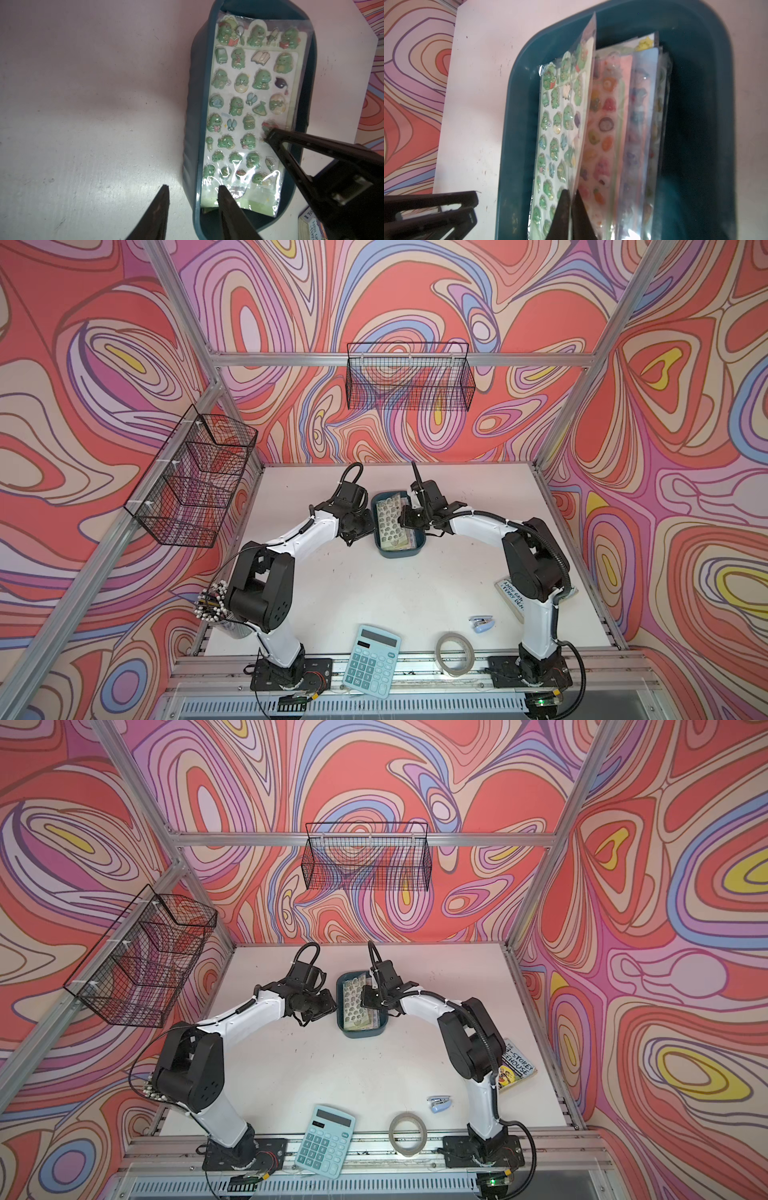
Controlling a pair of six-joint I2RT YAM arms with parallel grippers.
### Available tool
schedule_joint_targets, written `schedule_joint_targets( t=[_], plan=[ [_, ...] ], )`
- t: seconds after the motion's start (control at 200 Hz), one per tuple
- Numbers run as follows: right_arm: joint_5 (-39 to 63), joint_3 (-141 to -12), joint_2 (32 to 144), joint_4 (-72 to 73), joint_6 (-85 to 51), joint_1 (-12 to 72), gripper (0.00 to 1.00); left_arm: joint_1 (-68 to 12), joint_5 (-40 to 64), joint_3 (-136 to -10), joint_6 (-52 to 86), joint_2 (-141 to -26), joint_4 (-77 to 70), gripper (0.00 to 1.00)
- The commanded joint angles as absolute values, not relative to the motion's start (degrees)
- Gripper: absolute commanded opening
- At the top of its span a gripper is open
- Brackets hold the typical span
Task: Take the stickers out of the storage box
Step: Pick up the sticker from the storage box.
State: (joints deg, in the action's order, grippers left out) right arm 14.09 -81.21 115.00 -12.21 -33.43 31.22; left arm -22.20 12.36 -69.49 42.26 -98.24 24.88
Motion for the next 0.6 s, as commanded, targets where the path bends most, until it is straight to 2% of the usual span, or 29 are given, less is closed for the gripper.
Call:
schedule_joint_targets(
  t=[0.0,0.596],
  plan=[
    [12.40,-81.07,112.94,-12.86,-32.62,31.57,0.00,-22.54,11.58,-69.67,42.98,-97.53,25.35,0.43],
    [6.96,-82.66,106.51,-18.54,-29.05,31.55,0.00,-22.57,11.91,-69.87,41.69,-97.12,24.96,0.45]
  ],
)
